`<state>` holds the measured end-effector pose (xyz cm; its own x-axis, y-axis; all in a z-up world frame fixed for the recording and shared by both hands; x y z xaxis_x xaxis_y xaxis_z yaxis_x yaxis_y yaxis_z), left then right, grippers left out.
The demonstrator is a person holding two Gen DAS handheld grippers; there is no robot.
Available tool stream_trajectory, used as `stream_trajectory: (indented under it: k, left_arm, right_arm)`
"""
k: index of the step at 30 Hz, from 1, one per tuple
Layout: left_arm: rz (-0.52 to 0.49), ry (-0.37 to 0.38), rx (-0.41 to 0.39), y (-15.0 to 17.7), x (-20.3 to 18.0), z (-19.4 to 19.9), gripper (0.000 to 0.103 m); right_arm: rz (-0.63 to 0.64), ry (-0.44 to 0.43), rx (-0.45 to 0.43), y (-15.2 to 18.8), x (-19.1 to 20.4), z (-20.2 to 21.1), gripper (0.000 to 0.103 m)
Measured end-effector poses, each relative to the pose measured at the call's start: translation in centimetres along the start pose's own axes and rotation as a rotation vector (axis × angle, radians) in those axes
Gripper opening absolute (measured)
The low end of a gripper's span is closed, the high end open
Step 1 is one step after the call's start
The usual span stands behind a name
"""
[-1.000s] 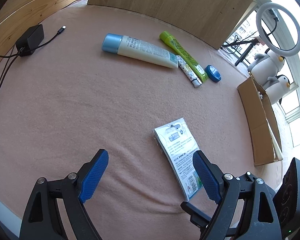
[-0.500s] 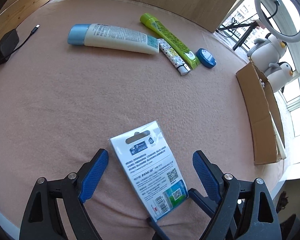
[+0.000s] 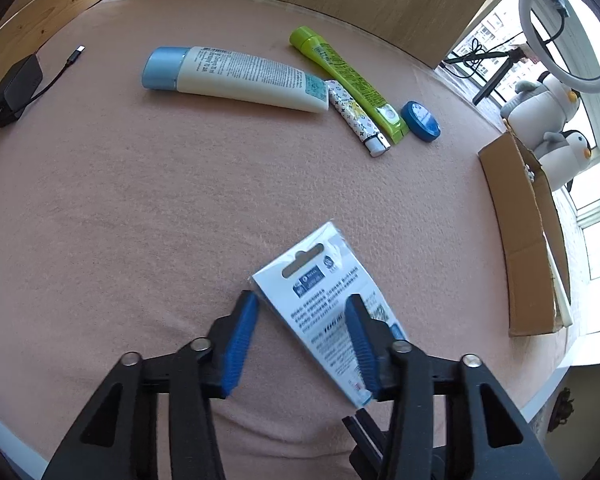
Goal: Organize objects
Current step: 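Hold the card package in the left tool while the right tool opens and withdraws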
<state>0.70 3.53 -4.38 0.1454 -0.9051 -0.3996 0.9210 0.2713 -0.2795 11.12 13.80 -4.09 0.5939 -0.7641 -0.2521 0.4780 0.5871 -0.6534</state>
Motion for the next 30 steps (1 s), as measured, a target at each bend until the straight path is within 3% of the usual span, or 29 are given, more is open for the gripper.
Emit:
stream_trajectory:
  k: [1, 6, 8, 9, 10, 12, 20, 21, 23, 30]
  left_arm:
    - [-0.007, -0.004, 0.004, 0.0, -0.1, -0.1, 0.036]
    - [-0.008, -0.043, -0.015, 0.0, 0.4, 0.4, 0.044]
    - [0.010, -0.039, -0.027, 0.0, 1.1, 0.9, 0.062]
    - [0.019, -0.038, -0.036, 0.0, 1.4, 1.3, 0.065]
    - [0.028, -0.043, -0.044, 0.0, 1.8, 1.5, 0.069]
    - [0.047, -0.048, -0.053, 0.0, 2.3, 1.9, 0.073]
    - [0.077, -0.019, -0.035, 0.6, 3.2, 2.0, 0.073]
    - [0.076, -0.017, -0.034, 0.6, 3.1, 1.9, 0.073]
    - [0.081, -0.009, -0.029, 0.5, 3.0, 1.8, 0.073]
    - [0.095, 0.042, 0.002, 0.2, 2.1, 1.1, 0.074]
  right_arm:
    - [0.009, 0.021, 0.001, 0.0, 0.2, 0.1, 0.000]
    - [0.011, -0.011, 0.050, 0.0, 0.6, 0.0, 0.000]
    - [-0.032, -0.029, 0.047, -0.1, -0.5, 0.6, 0.008]
    - [-0.043, -0.035, 0.049, -0.1, -0.9, 0.8, 0.030]
    - [-0.049, -0.039, 0.049, -0.1, -1.5, 0.9, 0.066]
    - [-0.060, -0.083, 0.039, 0.0, -2.6, 1.0, 0.087]
    - [-0.142, -0.249, 0.131, -0.4, -6.0, -2.8, 0.087]
    - [-0.141, -0.258, 0.120, -0.5, -6.0, -2.8, 0.083]
    - [-0.104, -0.203, 0.107, -0.5, -5.4, -2.5, 0.053]
    - [-0.039, -0.115, 0.062, -0.4, -2.7, -1.3, 0.052]
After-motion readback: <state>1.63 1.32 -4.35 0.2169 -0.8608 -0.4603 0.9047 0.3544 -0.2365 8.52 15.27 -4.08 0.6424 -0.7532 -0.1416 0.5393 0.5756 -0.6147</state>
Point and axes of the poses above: each gripper's, at about its wrist camera, not at the fingertips, and z roughly against the way its jaws point, x to its left, y to its underside, the point moved 2 cm from there along -z, roughly the way its jaws point, and after that the axes turned 5 degrees about y, right-handed, at the moved point
